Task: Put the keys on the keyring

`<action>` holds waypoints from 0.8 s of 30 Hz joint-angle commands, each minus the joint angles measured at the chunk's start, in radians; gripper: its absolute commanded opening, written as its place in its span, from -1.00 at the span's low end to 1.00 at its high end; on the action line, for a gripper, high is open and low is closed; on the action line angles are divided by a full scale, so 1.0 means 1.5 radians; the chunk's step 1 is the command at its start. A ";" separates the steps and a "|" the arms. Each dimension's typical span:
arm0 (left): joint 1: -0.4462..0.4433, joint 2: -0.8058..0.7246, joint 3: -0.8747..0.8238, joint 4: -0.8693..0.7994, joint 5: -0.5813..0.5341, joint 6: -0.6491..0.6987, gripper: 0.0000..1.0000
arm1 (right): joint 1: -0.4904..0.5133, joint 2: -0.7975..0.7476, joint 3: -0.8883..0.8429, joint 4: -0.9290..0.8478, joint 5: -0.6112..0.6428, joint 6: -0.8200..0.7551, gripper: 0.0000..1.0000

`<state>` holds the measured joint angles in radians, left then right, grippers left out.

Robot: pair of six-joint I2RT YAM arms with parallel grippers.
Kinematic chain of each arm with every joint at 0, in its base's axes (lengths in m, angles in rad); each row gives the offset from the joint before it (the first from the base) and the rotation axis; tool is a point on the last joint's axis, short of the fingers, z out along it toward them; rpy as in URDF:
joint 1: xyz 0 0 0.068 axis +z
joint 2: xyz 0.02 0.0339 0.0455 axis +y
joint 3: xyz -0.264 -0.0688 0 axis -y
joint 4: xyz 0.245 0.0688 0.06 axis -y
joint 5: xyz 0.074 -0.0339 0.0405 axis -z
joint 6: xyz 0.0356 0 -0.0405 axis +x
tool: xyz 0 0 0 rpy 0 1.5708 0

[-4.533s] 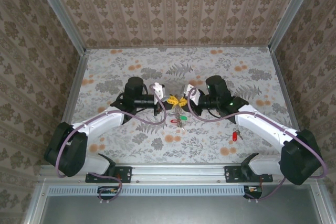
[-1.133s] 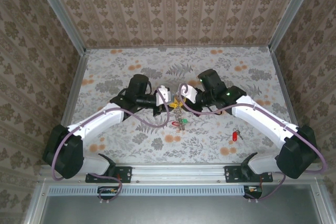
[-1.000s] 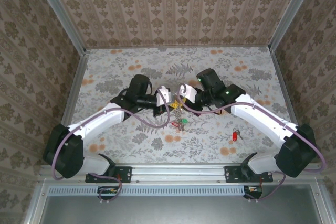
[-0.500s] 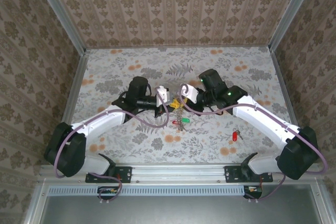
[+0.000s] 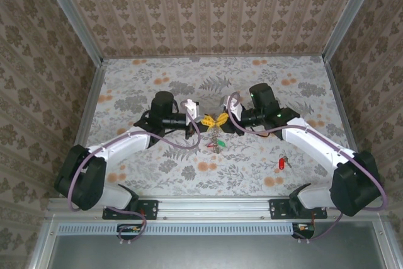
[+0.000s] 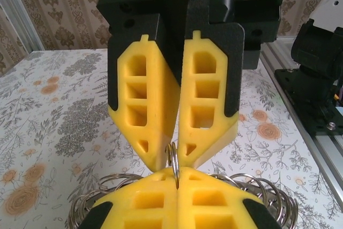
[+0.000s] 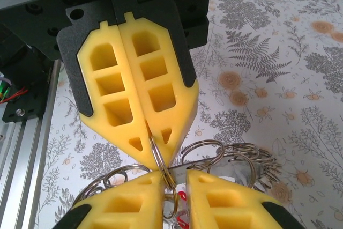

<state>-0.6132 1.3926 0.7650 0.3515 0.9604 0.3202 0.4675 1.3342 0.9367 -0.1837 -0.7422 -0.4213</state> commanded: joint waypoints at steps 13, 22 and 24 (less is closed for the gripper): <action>0.002 -0.019 -0.007 0.061 0.019 -0.006 -1.00 | -0.008 -0.067 -0.014 -0.064 0.090 -0.035 -0.33; 0.002 -0.019 -0.003 0.056 0.023 -0.004 -1.00 | -0.007 -0.094 -0.016 -0.019 0.044 0.007 -0.53; 0.002 -0.019 -0.002 0.055 0.024 -0.005 -1.00 | -0.004 -0.083 -0.015 -0.002 0.028 0.018 -0.63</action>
<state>-0.6125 1.3941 0.7528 0.4046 0.9627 0.2996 0.4561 1.1995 0.8959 -0.2260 -0.6510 -0.4282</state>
